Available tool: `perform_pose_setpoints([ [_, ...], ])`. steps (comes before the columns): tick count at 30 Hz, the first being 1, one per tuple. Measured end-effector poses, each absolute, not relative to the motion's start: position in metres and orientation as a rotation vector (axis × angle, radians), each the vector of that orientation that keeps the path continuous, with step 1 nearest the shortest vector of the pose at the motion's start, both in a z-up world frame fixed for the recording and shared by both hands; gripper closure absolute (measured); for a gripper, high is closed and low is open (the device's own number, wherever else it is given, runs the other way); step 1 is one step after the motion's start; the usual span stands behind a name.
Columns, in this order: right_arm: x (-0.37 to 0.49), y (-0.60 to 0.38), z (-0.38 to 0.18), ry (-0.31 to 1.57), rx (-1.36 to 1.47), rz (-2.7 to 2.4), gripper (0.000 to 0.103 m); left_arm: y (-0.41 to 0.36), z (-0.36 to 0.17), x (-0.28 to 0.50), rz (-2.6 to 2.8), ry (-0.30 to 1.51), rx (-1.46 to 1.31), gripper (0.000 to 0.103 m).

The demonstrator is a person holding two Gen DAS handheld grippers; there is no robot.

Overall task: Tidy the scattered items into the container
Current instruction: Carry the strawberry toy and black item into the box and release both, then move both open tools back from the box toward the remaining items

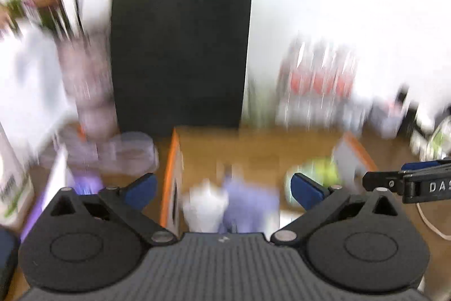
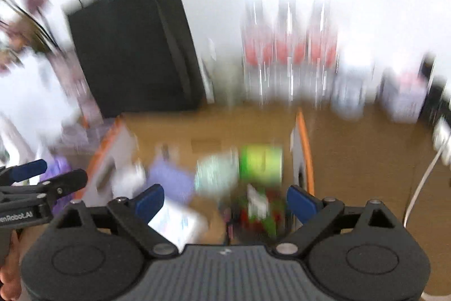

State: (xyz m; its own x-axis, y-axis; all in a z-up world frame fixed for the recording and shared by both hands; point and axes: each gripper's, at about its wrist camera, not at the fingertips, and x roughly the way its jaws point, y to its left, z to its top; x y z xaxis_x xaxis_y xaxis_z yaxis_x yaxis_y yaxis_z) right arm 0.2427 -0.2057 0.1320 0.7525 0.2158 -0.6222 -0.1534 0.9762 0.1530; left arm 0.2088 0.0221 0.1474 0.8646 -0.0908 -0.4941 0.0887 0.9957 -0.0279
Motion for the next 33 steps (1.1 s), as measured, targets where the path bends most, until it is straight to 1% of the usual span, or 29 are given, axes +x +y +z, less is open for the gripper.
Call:
perform_pose_setpoints([
  [1,0.231,-0.205,0.130,0.615,0.082,0.200,0.009,0.022,0.145,0.199,-0.095,0.468,-0.008,0.000],
  [3,0.214,-0.203,0.123,0.515,0.066,0.195,0.009,0.021,0.142,0.188,-0.095,0.429,-0.021,0.000],
  [5,0.207,-0.202,0.119,0.485,0.053,0.186,0.009,0.020,0.140,0.180,-0.093,0.394,-0.042,0.000],
  [9,0.200,-0.203,0.118,0.467,0.048,0.167,0.009,0.017,0.141,0.173,-0.105,0.403,-0.030,0.000],
  [12,0.182,-0.208,0.118,0.451,0.065,0.134,0.009,0.016,0.132,0.152,-0.075,0.381,-0.006,0.000],
  [18,0.115,-0.218,0.094,0.476,0.134,0.132,0.009,0.015,0.100,0.082,-0.067,0.366,-0.037,0.000],
  [23,0.048,-0.227,0.053,0.514,0.157,0.143,0.008,0.014,0.058,0.022,-0.088,0.449,-0.076,0.000],
  [27,-0.001,-0.236,0.028,0.530,0.182,0.124,0.008,0.010,0.034,-0.027,-0.110,0.500,-0.112,0.000],
  [30,-0.029,-0.231,0.013,0.541,0.131,0.135,0.008,0.001,0.027,-0.047,-0.120,0.508,-0.052,0.000],
  [33,-0.032,-0.226,0.005,0.575,0.115,0.148,0.009,-0.004,0.029,-0.047,-0.145,0.505,-0.037,0.000],
])
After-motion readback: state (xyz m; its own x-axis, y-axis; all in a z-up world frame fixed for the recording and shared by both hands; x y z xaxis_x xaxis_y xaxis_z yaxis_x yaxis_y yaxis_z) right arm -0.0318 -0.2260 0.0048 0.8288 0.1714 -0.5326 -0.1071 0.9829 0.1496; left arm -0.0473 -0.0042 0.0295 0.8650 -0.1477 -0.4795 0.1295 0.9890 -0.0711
